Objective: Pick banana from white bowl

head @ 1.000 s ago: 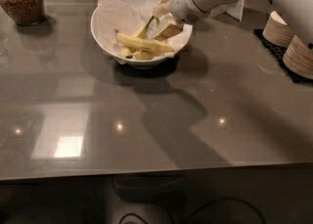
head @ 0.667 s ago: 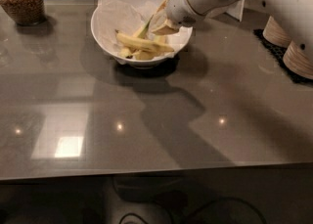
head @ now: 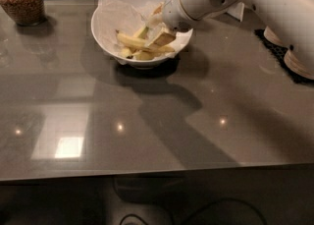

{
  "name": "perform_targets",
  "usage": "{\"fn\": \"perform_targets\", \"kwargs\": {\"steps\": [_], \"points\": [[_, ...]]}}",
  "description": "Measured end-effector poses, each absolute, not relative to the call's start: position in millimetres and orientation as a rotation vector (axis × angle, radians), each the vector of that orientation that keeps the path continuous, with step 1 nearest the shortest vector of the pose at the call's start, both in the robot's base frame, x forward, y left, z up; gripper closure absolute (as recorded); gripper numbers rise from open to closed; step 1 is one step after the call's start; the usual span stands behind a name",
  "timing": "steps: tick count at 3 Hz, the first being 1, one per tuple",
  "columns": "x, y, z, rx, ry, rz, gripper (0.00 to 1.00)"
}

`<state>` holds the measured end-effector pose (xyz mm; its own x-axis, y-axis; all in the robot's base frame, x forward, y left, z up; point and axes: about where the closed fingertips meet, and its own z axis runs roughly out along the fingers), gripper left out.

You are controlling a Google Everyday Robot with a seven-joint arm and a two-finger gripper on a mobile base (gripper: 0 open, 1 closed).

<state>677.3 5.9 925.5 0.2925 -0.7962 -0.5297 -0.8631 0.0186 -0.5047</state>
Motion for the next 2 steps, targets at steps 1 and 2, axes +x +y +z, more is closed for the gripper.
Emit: {"fn": "perform_targets", "kwargs": {"steps": [1, 2], "points": [[678.4, 5.9, 921.5, -1.775, 1.511, 0.114, 0.47], [680.7, 3.8, 914.3, -1.78, 1.526, 0.119, 0.48]]}}
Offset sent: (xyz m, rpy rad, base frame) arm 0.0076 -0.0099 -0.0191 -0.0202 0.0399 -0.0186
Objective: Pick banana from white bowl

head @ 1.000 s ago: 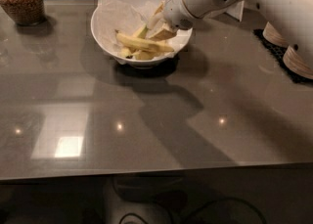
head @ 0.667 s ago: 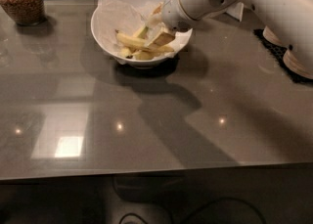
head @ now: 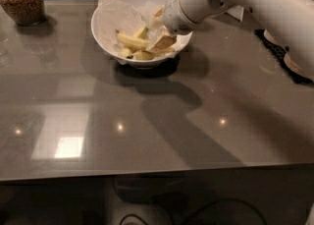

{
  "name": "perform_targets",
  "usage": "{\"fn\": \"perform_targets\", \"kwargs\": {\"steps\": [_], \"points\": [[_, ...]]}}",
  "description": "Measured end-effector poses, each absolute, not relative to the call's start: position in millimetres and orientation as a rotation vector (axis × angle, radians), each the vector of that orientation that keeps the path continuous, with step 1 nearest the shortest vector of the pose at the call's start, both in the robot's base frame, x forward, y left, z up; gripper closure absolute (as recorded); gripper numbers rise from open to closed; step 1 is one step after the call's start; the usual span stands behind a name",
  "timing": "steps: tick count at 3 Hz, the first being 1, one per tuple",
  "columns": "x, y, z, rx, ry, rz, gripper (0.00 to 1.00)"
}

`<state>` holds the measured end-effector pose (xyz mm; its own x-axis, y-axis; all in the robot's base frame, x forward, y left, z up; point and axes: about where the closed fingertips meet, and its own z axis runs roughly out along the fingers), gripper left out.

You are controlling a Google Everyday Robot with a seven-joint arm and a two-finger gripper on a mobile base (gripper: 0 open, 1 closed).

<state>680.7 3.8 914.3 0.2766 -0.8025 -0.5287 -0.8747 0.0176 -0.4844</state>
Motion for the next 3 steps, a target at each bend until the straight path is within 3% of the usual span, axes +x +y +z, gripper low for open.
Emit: {"fn": "perform_targets", "kwargs": {"steps": [3], "points": [[696, -7, 879, -1.808, 1.611, 0.125, 0.48]]}}
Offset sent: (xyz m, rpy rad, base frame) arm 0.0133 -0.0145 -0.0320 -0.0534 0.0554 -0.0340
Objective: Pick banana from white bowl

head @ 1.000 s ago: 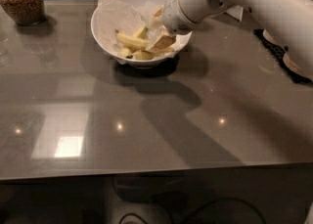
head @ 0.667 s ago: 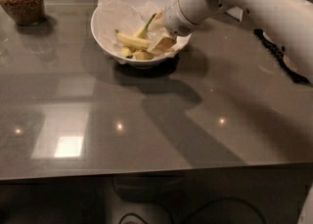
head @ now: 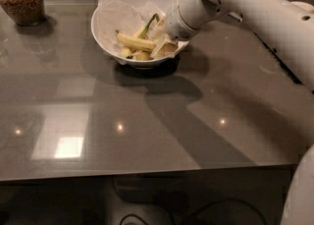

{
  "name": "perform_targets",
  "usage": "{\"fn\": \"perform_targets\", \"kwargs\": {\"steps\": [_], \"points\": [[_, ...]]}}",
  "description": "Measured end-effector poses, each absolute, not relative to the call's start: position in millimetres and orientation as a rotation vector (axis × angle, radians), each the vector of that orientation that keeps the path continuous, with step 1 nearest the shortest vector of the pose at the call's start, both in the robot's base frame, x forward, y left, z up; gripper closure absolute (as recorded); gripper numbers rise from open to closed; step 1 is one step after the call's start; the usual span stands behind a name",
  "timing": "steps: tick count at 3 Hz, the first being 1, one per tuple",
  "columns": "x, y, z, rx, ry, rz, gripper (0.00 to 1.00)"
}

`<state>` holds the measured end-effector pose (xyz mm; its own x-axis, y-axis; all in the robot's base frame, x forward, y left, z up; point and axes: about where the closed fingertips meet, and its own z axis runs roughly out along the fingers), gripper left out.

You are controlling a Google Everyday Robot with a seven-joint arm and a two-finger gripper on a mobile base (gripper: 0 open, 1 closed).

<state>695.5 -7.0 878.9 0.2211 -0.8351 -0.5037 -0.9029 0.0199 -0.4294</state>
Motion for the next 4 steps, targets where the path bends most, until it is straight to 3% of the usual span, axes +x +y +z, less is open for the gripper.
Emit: {"fn": "perform_targets", "kwargs": {"steps": [1, 3, 4], "points": [[704, -9, 866, -1.817, 1.639, 0.128, 0.49], [709, -8, 860, -1.823, 1.648, 0.127, 0.91], [704, -11, 876, -1.811, 1.637, 0.105, 1.0]]}}
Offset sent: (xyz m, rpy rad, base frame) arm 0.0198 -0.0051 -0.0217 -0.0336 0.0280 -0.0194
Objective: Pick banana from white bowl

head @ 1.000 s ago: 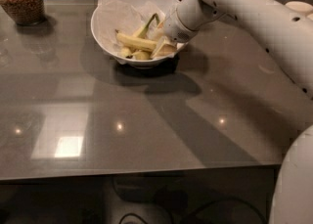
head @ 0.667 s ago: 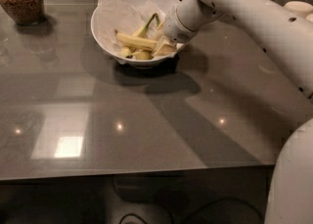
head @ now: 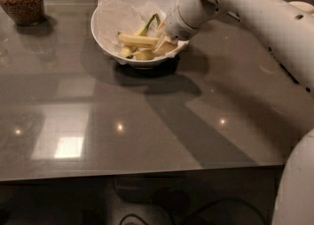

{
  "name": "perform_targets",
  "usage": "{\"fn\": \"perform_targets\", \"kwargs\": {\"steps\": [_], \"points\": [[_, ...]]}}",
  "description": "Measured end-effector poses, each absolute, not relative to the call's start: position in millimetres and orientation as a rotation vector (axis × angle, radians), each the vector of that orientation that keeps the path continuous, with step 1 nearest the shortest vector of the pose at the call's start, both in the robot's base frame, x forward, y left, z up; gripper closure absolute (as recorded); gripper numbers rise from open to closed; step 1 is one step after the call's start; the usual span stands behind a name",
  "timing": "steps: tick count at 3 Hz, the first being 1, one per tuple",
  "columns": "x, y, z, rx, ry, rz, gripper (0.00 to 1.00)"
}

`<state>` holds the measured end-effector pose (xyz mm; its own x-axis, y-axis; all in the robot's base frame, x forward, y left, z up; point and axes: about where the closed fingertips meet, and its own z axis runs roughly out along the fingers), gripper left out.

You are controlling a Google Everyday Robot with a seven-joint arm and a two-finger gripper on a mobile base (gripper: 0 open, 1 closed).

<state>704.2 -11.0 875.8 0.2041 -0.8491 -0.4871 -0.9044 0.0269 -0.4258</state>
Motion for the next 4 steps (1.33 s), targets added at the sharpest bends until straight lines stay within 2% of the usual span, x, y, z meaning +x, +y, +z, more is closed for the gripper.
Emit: {"fn": "perform_targets", "kwargs": {"steps": [2, 4], "points": [[689, -27, 919, -1.754, 1.57, 0.067, 1.0], [645, -64, 964, -1.657, 1.483, 0.127, 1.0]]}}
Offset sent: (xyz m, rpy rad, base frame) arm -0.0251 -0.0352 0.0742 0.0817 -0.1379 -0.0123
